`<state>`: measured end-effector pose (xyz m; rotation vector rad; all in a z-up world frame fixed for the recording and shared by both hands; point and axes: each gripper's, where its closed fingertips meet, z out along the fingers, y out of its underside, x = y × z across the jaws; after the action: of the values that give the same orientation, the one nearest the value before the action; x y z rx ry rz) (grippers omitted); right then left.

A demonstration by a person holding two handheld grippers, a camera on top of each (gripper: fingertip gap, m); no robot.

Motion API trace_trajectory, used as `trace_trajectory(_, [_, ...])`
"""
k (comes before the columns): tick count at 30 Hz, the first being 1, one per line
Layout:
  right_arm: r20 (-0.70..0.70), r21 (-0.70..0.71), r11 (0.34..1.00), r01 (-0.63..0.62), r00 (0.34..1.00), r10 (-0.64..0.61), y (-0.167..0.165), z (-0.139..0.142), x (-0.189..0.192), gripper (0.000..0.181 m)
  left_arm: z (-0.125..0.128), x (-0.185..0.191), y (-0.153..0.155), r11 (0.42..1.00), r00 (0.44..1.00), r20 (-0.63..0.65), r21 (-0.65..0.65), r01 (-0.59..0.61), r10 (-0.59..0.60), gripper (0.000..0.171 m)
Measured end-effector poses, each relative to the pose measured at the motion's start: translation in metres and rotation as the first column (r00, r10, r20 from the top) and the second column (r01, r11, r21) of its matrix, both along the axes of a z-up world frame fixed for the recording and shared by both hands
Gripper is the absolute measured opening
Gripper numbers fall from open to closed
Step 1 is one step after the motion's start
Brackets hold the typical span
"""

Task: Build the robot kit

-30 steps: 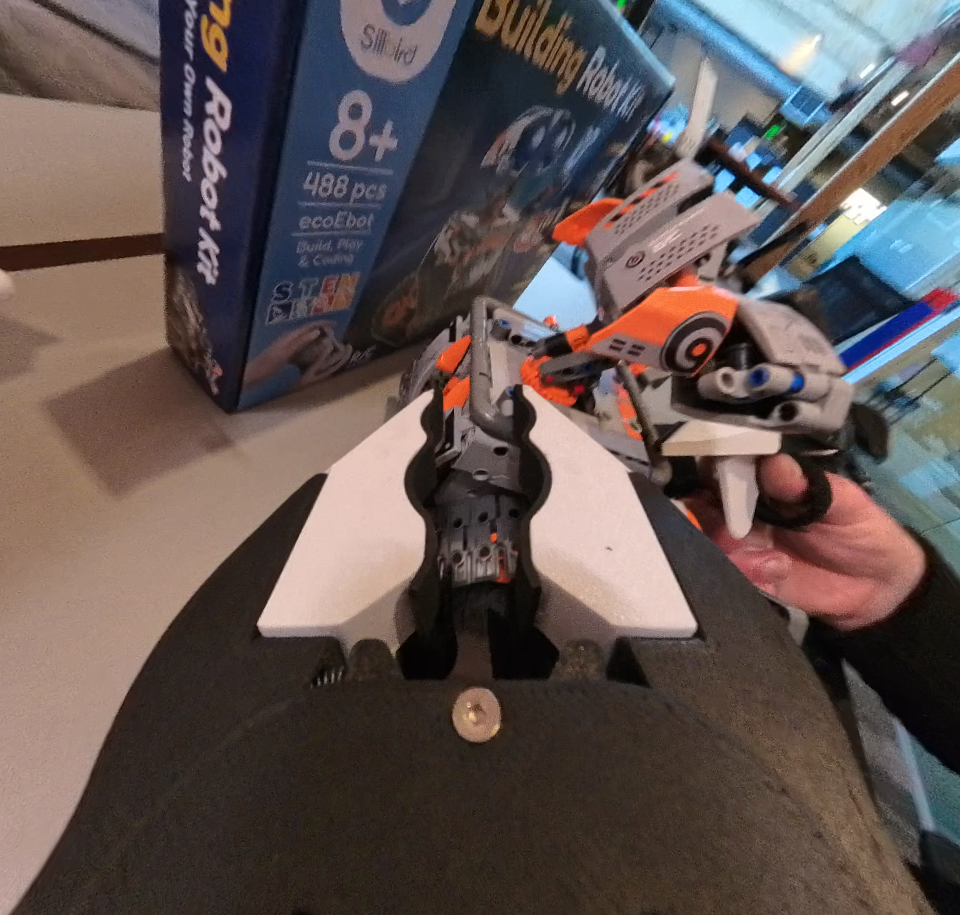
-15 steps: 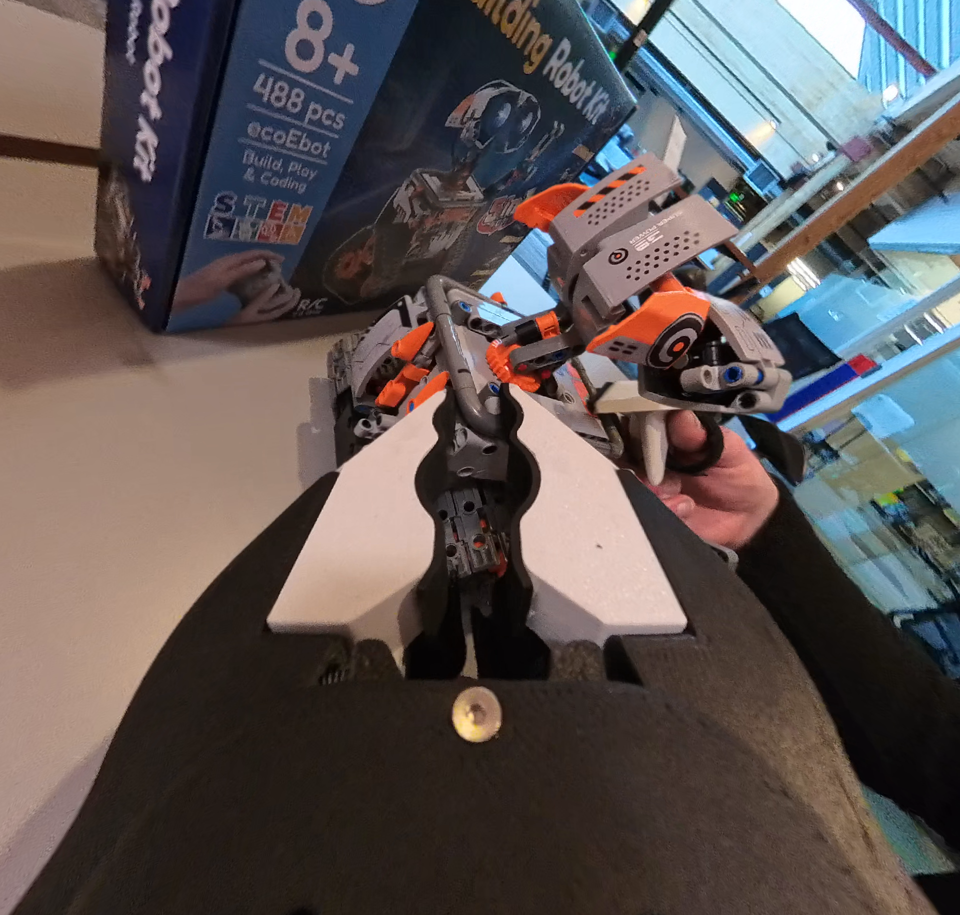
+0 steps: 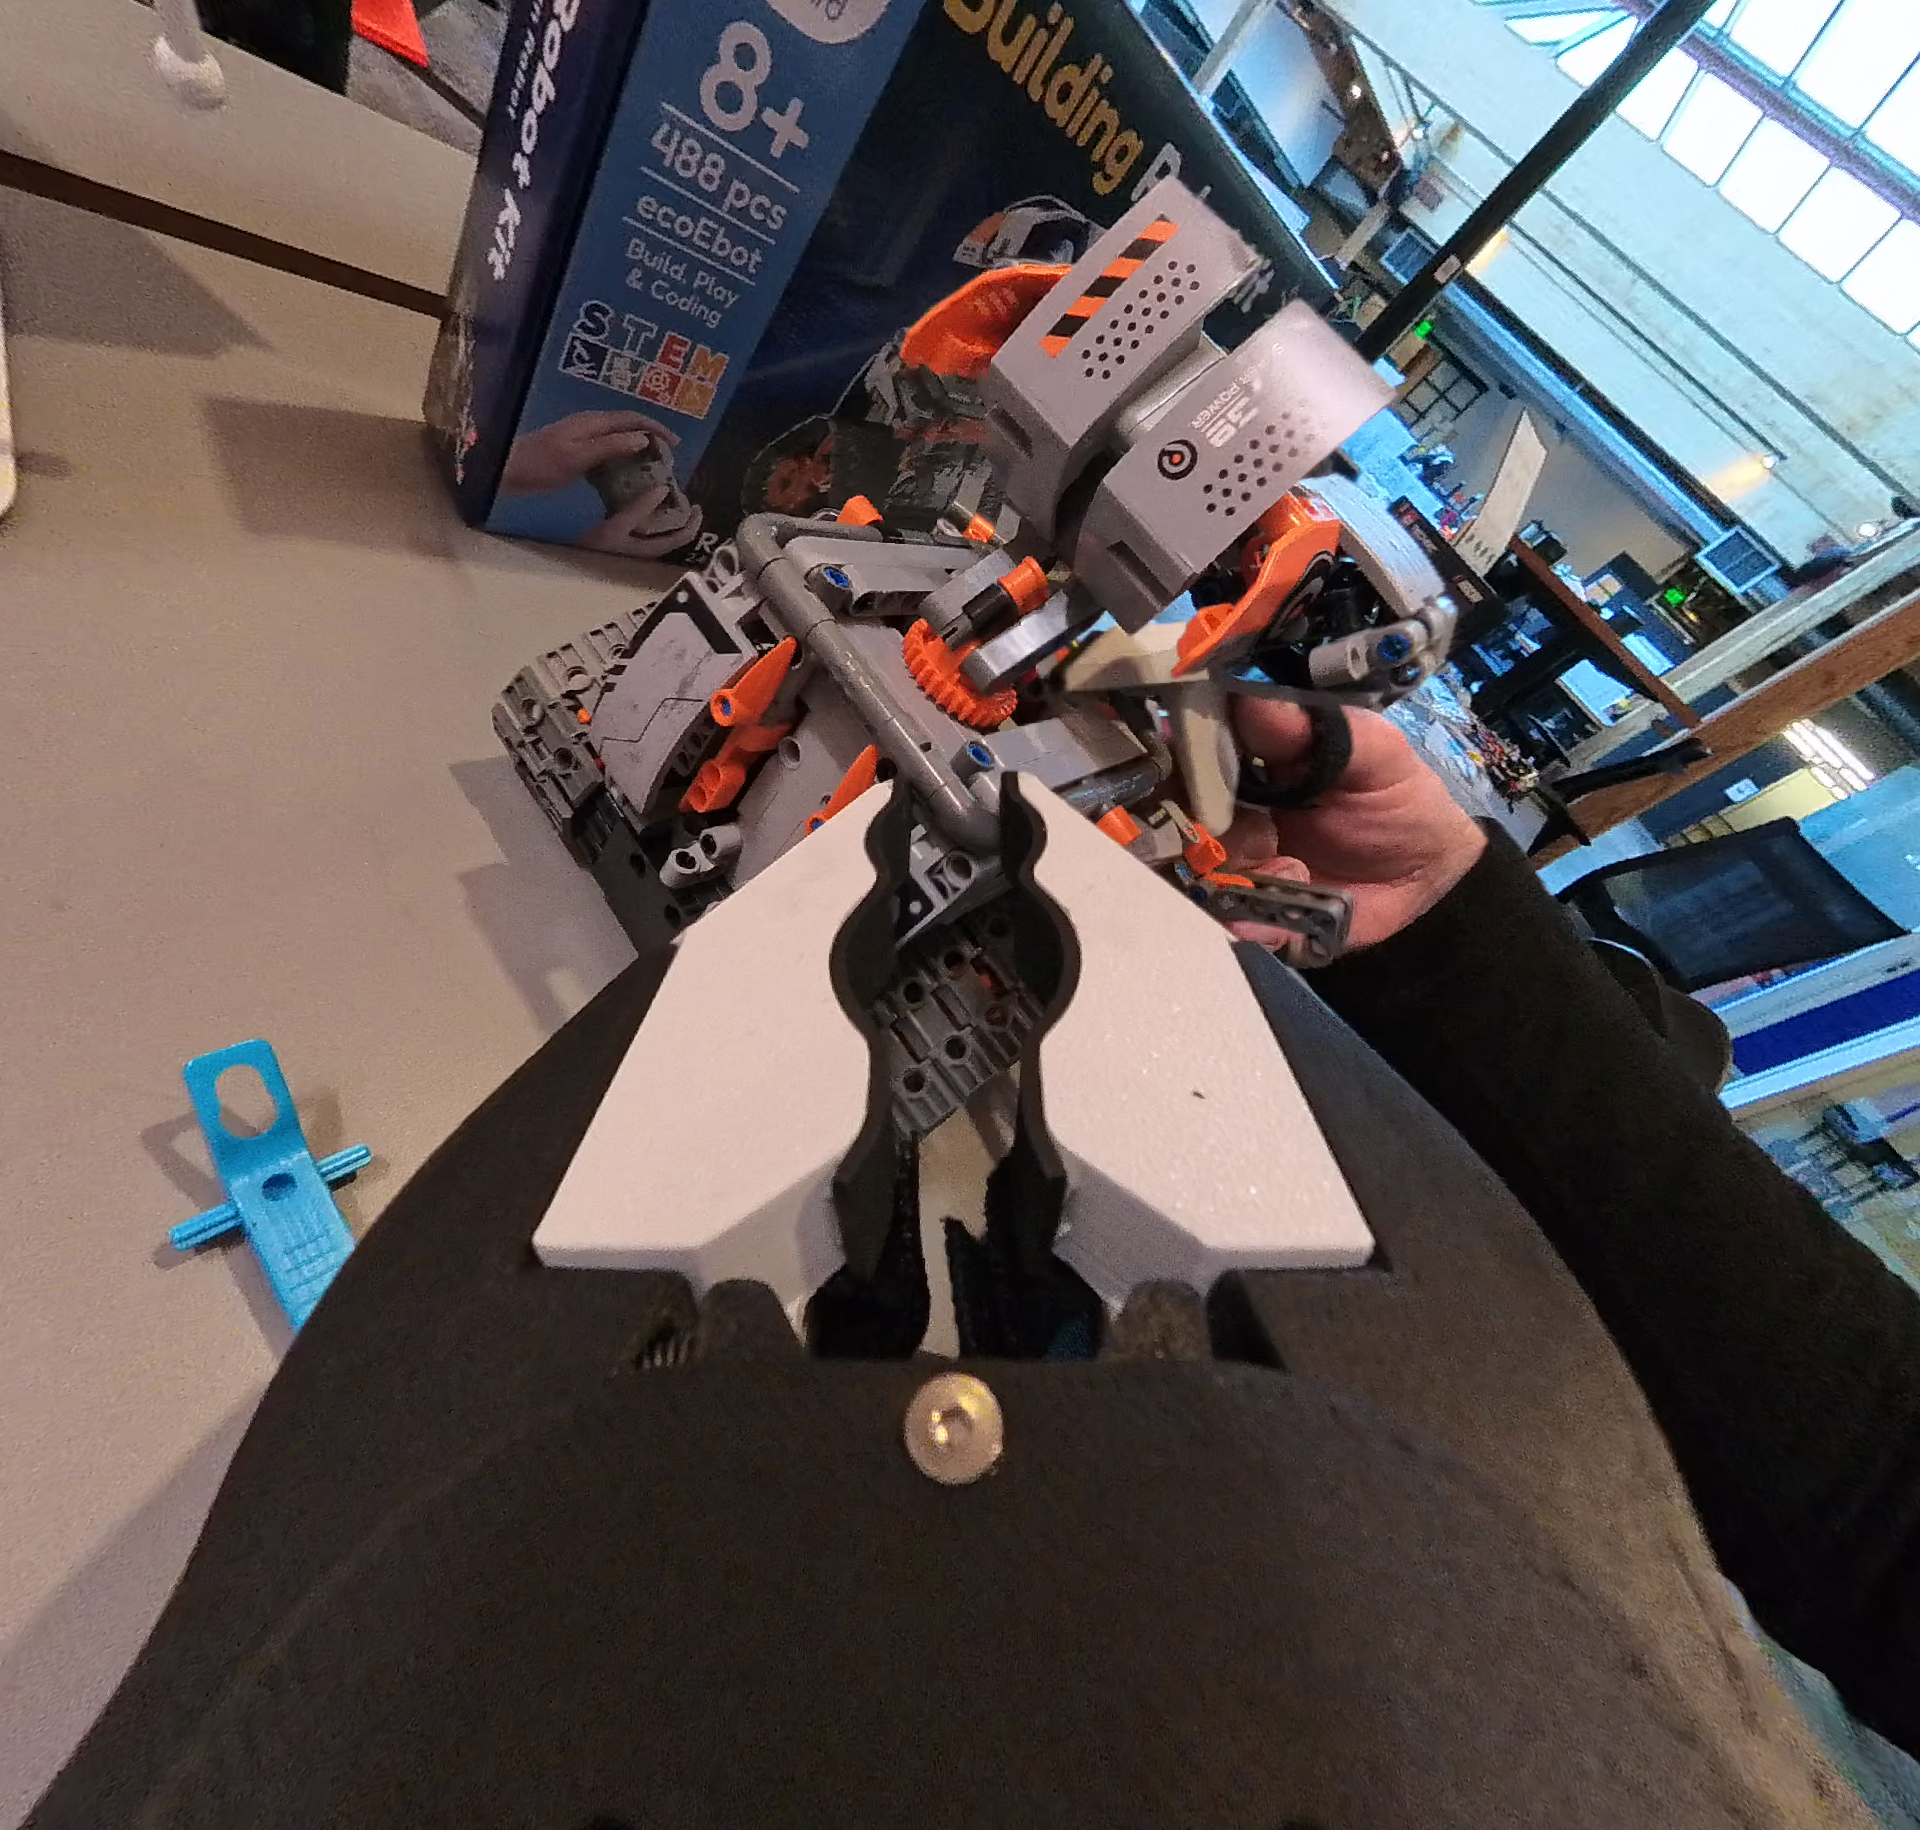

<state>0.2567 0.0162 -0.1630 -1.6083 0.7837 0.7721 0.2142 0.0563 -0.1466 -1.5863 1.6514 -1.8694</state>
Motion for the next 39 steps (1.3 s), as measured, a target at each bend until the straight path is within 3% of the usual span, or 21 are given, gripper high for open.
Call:
trace_trajectory(3, [0.046,-0.018,0.999,0.038,0.998,-0.037,-0.010,0.003,0.001,0.063,0.004,-0.006,0.006,0.997,0.999,0.036,0.072,-0.032,0.029,0.021])
trace_trajectory(5, [0.106,-0.069,0.995,0.073,0.992,-0.066,-0.021,0.001,0.000,0.065,0.003,-0.015,0.004,0.988,0.999,0.036,0.147,-0.038,0.033,0.033])
trace_trajectory(6, [0.148,-0.088,0.992,0.087,0.986,-0.074,-0.026,0.002,-0.003,0.065,0.000,-0.019,0.005,0.974,0.997,0.040,0.218,-0.066,0.059,0.047])
trace_trajectory(8, [0.206,-0.100,0.986,0.134,0.972,-0.111,-0.039,0.007,-0.006,0.065,-0.005,-0.026,0.009,0.916,0.988,0.070,0.368,-0.157,0.141,0.075])
trace_trajectory(10, [0.255,-0.101,0.977,0.189,0.954,-0.158,-0.052,0.011,-0.007,0.064,-0.008,-0.035,0.006,0.848,0.974,0.105,0.479,-0.227,0.201,0.092])
trace_trajectory(13, [0.340,-0.146,0.953,0.267,0.918,-0.205,-0.071,0.008,-0.011,0.063,-0.013,-0.047,-0.005,0.784,0.962,0.120,0.559,-0.269,0.245,0.095])
trace_trajectory(16, [0.414,-0.174,0.925,0.339,0.877,-0.244,-0.090,0.005,-0.022,0.056,-0.017,-0.054,-0.022,0.720,0.954,0.162,0.626,-0.298,0.254,0.071])
trace_trajectory(17, [0.453,-0.191,0.910,0.369,0.855,-0.252,-0.096,0.002,-0.026,0.054,-0.016,-0.055,-0.027,0.704,0.947,0.188,0.634,-0.320,0.262,0.059])
trace_trajectory(18, [0.483,-0.207,0.895,0.395,0.837,-0.258,-0.101,-0.002,-0.031,0.051,-0.014,-0.057,-0.034,0.702,0.945,0.207,0.633,-0.326,0.252,0.035])
trace_trajectory(21, [0.534,-0.244,0.872,0.424,0.809,-0.245,-0.108,-0.016,-0.046,0.040,-0.013,-0.059,-0.050,0.692,0.944,0.236,0.641,-0.331,0.232,0.000])
trace_trajectory(24, [0.551,-0.271,0.852,0.448,0.798,-0.245,-0.110,-0.030,-0.053,0.027,-0.009,-0.056,-0.049,0.632,0.917,0.293,0.665,-0.398,0.269,0.000])
trace_trajectory(27, [0.593,-0.279,0.829,0.484,0.766,-0.248,-0.111,-0.030,-0.054,0.019,-0.011,-0.055,-0.049,0.610,0.904,0.302,0.668,-0.427,0.303,0.000])
trace_trajectory(39, [0.635,-0.349,0.792,0.501,0.748,-0.193,-0.107,-0.042,-0.057,0.004,-0.023,-0.054,-0.049,0.623,0.909,0.257,0.664,-0.413,0.329,0.000])
